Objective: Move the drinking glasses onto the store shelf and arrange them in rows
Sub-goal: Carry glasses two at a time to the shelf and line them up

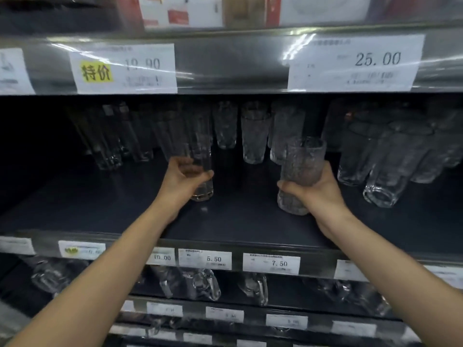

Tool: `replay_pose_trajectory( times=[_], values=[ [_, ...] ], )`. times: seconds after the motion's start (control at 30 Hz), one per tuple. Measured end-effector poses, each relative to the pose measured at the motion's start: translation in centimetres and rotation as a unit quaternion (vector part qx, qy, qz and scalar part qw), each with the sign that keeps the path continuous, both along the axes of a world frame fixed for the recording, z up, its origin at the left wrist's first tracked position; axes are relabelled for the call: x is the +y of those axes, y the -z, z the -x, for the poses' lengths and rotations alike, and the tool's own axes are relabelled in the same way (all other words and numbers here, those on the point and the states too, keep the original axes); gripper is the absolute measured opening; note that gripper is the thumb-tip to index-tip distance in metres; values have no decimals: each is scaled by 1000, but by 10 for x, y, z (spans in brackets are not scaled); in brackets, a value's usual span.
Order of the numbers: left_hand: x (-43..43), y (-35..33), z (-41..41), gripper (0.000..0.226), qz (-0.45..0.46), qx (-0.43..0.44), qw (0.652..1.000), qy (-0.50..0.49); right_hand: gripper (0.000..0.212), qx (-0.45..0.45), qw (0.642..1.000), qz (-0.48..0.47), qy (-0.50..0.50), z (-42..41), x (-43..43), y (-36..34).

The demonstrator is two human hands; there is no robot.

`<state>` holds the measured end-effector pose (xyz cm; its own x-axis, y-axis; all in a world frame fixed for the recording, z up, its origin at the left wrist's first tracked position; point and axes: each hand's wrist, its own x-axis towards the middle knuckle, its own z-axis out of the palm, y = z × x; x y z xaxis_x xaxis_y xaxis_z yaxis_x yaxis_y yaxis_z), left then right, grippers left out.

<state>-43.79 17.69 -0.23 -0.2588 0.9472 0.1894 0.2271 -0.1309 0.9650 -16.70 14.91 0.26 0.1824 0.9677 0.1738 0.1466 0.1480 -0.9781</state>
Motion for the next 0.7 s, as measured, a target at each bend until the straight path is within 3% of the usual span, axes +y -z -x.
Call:
replay_pose_trajectory(
  times=[0.2,0.43,0.53,0.7],
  values=[
    [25,-1,17,57,5,32,998,56,70,-32,999,6,-15,6,17,4],
    [41,7,26,49,-17,66,997,27,76,-101,994,0,39,11,39,10],
    [51,9,27,50,-22,75,997,13,69,-112,993,9,40,11,50,12],
    [60,10,27,57,-7,79,997,-11,94,-112,991,19,68,11,60,17]
  ],
)
